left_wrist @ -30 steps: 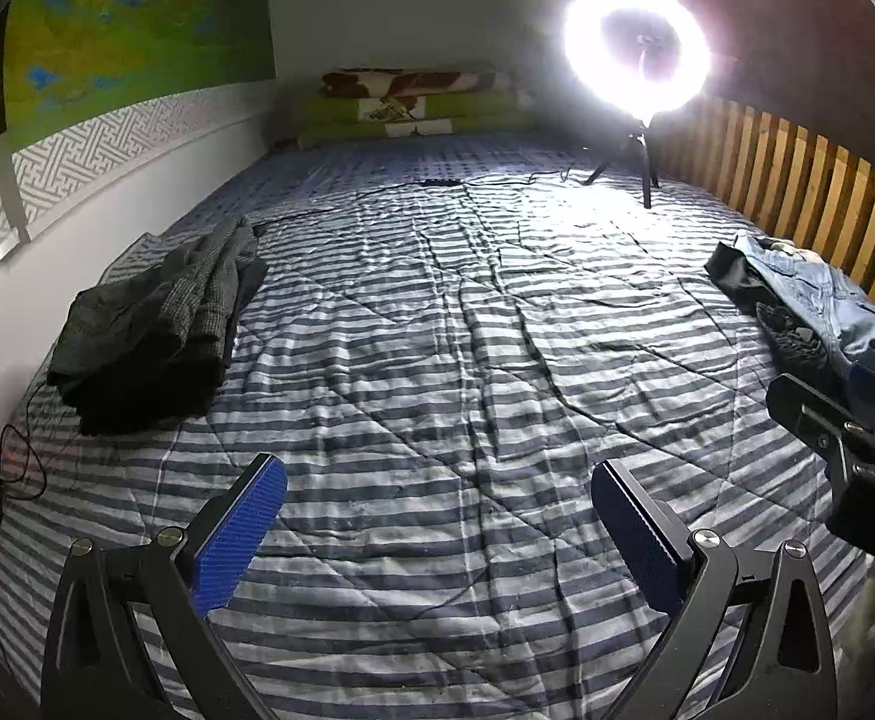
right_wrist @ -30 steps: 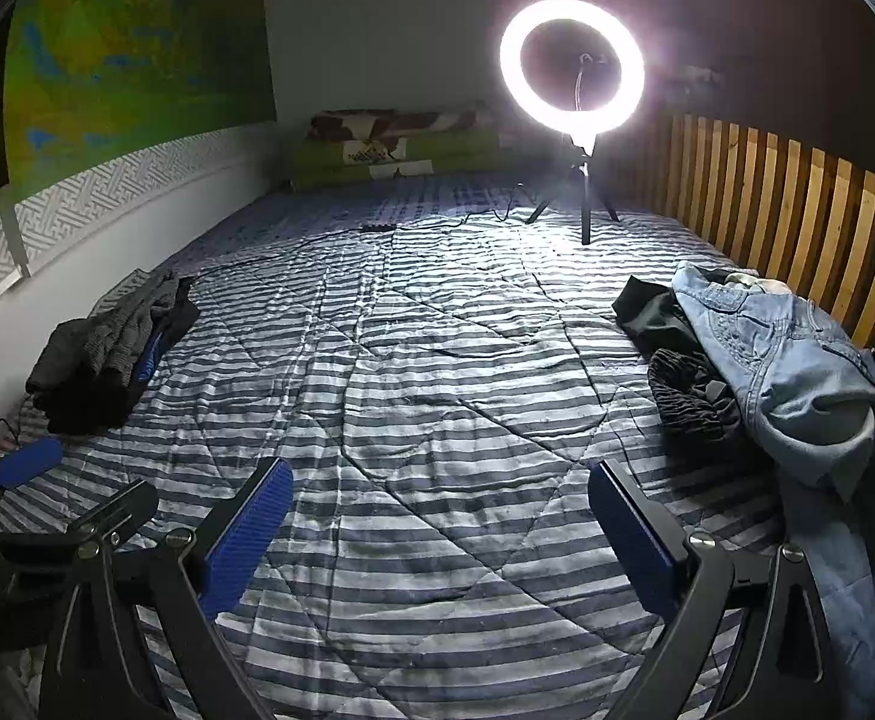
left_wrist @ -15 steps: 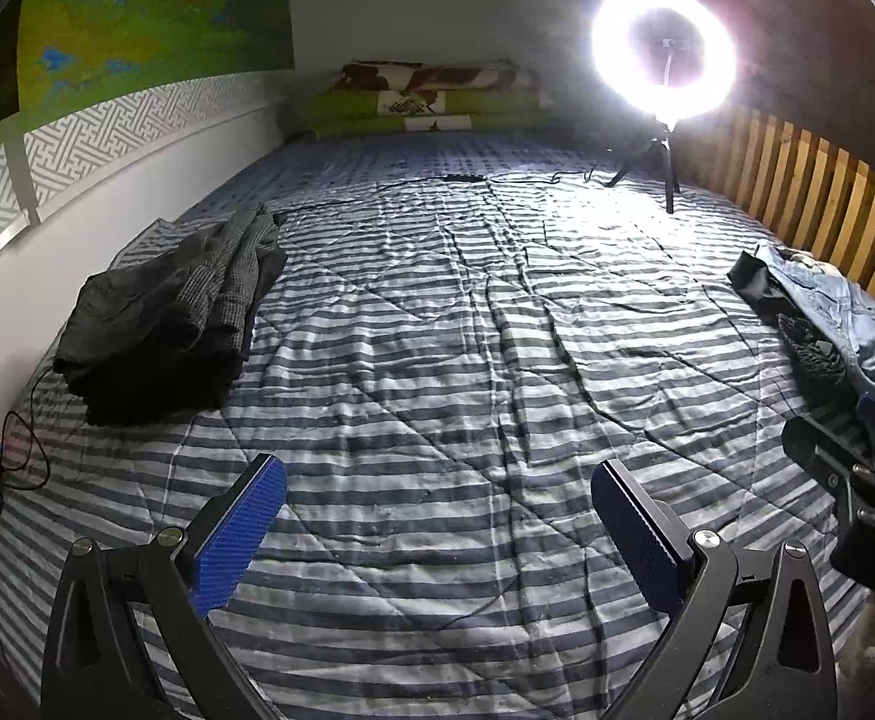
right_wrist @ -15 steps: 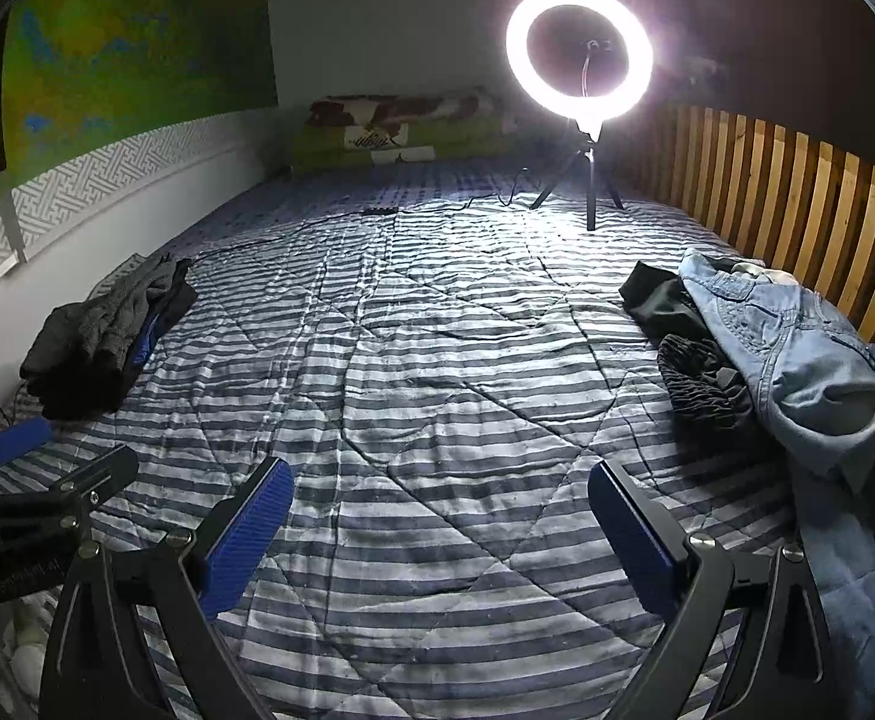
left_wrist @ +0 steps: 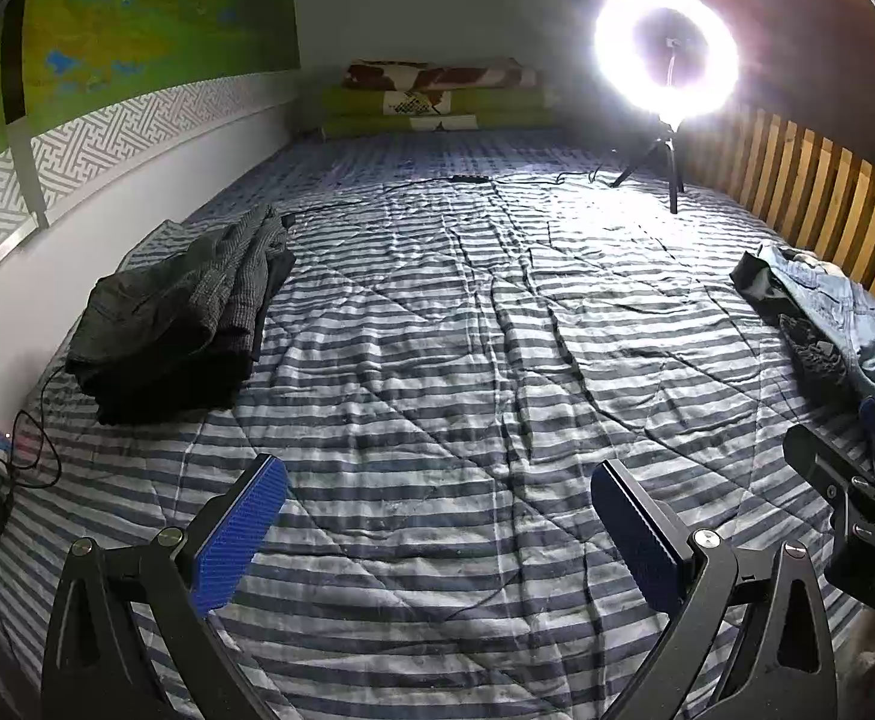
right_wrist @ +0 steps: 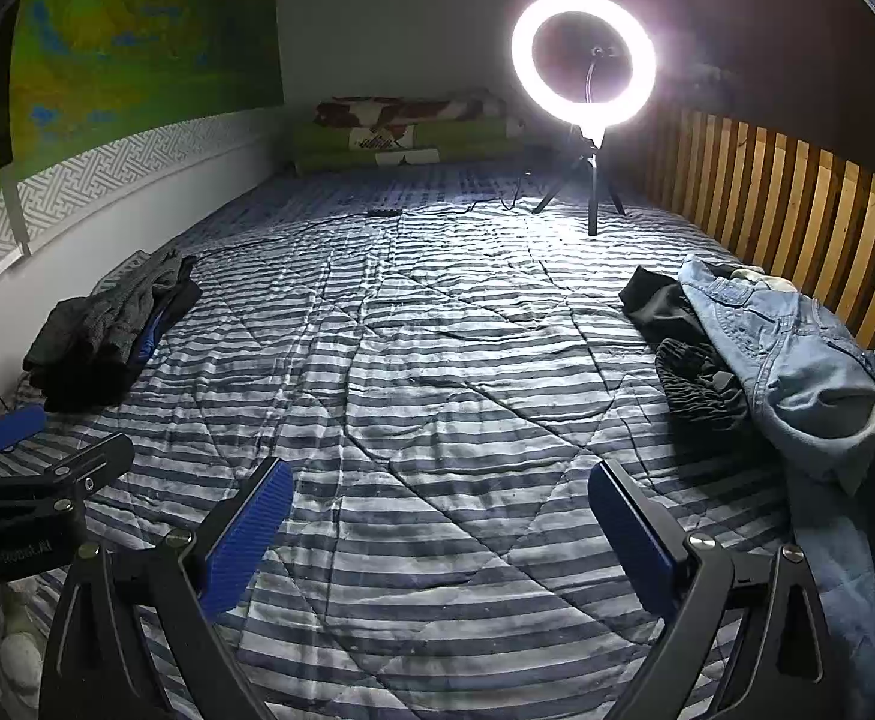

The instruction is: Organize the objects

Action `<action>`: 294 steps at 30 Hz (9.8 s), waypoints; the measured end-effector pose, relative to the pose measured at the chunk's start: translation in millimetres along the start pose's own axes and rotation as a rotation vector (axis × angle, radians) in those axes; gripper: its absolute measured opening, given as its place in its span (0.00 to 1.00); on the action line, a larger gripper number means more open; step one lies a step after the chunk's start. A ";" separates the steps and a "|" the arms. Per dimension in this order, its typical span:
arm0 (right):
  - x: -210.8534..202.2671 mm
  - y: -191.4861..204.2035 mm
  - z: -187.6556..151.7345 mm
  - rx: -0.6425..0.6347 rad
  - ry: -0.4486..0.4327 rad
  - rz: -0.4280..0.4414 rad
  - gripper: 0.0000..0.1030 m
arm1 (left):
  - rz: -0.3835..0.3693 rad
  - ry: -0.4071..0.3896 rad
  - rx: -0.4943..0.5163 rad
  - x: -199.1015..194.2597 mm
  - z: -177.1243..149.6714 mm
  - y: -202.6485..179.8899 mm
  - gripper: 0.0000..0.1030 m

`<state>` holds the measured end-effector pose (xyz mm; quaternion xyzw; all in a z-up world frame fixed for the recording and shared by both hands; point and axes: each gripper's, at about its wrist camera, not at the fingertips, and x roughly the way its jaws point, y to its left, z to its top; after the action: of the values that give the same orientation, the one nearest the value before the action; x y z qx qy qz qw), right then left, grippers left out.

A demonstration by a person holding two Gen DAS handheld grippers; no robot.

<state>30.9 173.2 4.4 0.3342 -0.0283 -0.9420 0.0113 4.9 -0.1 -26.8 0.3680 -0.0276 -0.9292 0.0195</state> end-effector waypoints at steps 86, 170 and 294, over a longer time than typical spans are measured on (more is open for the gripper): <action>14.4 -38.6 -1.7 0.062 0.139 -0.065 0.94 | -0.039 0.118 0.081 9.3 -14.1 -19.7 1.00; -40.3 257.5 -51.3 -0.260 0.436 0.657 0.10 | 0.180 0.118 -0.515 -37.4 -76.2 288.6 1.00; -116.4 200.6 -78.0 -0.574 0.370 0.687 0.25 | -0.464 0.329 -0.415 6.8 -138.1 217.1 0.93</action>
<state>170.9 -26.0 29.4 0.4506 0.1266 -0.7784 0.4184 98.0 -222.2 -117.6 0.4975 0.2497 -0.8230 -0.1136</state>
